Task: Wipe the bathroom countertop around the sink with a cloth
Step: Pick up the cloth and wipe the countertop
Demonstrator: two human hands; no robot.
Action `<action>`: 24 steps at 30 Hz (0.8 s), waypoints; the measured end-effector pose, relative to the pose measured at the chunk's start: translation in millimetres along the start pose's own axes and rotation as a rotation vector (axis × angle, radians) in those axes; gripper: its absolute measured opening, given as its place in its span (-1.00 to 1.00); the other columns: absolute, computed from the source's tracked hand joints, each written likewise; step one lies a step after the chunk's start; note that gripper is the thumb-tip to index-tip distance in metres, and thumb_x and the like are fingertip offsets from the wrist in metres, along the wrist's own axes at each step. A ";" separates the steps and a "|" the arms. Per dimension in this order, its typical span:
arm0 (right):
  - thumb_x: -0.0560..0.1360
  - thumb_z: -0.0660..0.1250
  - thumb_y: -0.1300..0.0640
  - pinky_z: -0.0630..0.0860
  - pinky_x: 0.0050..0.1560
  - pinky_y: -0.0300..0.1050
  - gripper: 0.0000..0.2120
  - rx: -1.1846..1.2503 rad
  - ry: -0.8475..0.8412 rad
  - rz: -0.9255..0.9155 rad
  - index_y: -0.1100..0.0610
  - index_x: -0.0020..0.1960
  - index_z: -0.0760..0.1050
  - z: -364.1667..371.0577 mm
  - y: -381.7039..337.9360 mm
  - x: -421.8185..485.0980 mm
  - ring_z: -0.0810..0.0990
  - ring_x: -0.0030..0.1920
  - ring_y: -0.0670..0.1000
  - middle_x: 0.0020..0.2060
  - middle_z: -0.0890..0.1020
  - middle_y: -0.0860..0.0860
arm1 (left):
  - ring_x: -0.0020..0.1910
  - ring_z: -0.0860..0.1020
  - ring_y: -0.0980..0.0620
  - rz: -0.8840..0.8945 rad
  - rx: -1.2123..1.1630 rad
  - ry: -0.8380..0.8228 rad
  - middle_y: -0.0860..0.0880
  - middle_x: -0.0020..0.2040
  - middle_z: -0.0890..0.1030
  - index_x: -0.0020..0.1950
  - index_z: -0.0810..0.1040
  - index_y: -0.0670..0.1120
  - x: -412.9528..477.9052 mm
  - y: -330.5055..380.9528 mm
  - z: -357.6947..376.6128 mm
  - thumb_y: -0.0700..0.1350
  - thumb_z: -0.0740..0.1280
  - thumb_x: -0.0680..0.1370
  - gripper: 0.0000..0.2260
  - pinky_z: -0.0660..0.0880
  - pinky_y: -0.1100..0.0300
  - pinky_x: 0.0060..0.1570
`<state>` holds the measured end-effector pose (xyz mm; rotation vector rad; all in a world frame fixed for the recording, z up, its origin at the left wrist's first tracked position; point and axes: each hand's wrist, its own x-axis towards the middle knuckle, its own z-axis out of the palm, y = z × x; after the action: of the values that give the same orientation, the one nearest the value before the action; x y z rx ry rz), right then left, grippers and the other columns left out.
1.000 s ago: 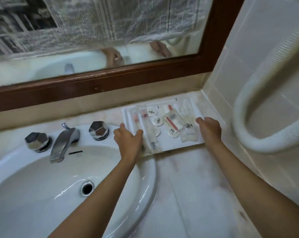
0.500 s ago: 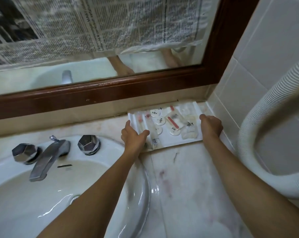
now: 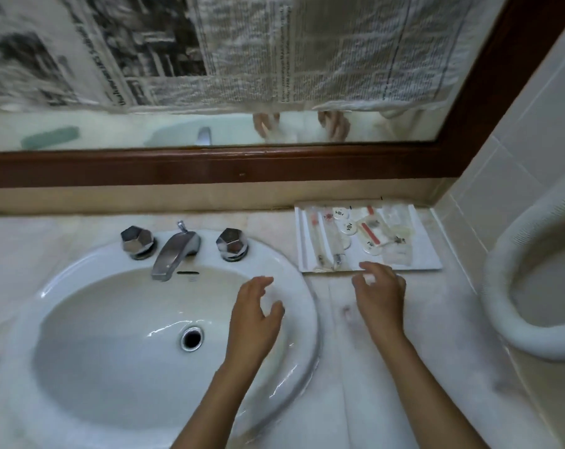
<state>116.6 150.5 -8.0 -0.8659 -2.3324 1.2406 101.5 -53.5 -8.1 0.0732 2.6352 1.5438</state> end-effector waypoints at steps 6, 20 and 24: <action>0.45 0.37 0.30 0.25 0.08 -0.28 -0.78 -0.051 -0.260 -0.159 0.19 0.09 0.61 52.9 -40.6 -149.1 0.45 0.17 0.12 0.08 0.64 0.06 | 0.03 0.55 0.21 -0.039 0.080 0.218 0.19 0.14 0.51 0.18 0.54 0.08 -96.7 -88.9 -135.5 -0.26 0.38 0.47 -0.65 0.47 0.26 -0.06; 0.49 0.28 0.14 0.26 0.05 -0.21 -0.79 -0.187 -0.719 -0.481 0.11 0.06 0.63 264.1 -185.0 -407.3 0.45 0.15 0.04 0.04 0.60 -0.02 | -0.07 0.54 0.08 -0.459 0.044 0.649 -0.01 0.01 0.55 0.06 0.57 0.04 -259.0 -292.6 -468.9 -0.19 0.35 0.53 -0.83 0.46 0.16 -0.08; 0.50 0.32 0.19 0.34 0.02 -0.24 -0.80 -0.157 -0.784 -0.506 0.15 0.09 0.63 324.8 -237.7 -439.2 0.50 0.07 -0.05 0.07 0.63 0.03 | -0.01 0.53 0.07 -0.552 0.090 0.713 0.04 0.05 0.55 0.09 0.60 0.02 -256.3 -322.2 -550.0 -0.11 0.32 0.54 -0.84 0.45 0.14 -0.05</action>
<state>178.5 -441.9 -0.5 0.2641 -2.9907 1.3142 303.0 -710.3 -8.7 -1.3002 2.7953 1.4121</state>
